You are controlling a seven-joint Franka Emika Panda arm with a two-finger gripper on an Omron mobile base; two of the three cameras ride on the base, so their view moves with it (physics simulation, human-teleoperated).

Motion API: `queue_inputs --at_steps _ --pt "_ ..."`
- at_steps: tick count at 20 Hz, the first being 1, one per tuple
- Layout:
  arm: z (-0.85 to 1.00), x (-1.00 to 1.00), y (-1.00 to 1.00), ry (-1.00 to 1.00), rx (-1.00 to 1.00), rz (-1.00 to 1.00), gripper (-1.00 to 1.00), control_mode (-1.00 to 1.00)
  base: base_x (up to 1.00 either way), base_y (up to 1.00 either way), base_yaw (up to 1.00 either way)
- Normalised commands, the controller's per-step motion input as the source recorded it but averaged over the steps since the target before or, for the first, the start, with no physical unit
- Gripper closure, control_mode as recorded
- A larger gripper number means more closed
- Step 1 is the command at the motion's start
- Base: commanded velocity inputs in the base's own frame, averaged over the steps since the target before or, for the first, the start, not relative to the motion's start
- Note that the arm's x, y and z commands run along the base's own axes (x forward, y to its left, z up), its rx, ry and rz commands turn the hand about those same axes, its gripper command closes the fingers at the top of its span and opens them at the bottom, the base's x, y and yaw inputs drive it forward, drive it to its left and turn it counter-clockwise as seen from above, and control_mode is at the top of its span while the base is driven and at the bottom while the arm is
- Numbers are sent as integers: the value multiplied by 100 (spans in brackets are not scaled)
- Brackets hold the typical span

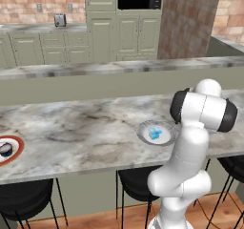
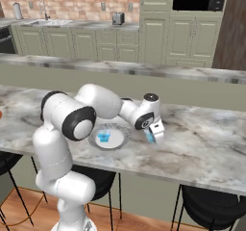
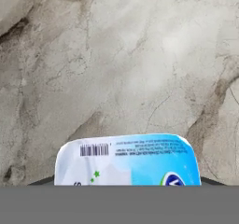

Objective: Place two yogurt containers on each plate.

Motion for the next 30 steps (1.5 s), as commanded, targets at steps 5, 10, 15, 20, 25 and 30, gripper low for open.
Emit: queue_inputs --at_steps 5,10,15,20,25,30 --pt "35 -10 55 5 0 0 100 -100 0 0 0" --pt "4 -1 61 8 0 0 100 -100 0 0 0" --pt "0 -1 46 6 0 1 100 -100 0 0 0" --pt "0 0 38 0 0 1 100 -100 0 0 0" --pt "-1 0 31 0 1 1 100 -100 0 0 0" --pt "-8 0 22 0 0 4 100 -100 0 0 0"
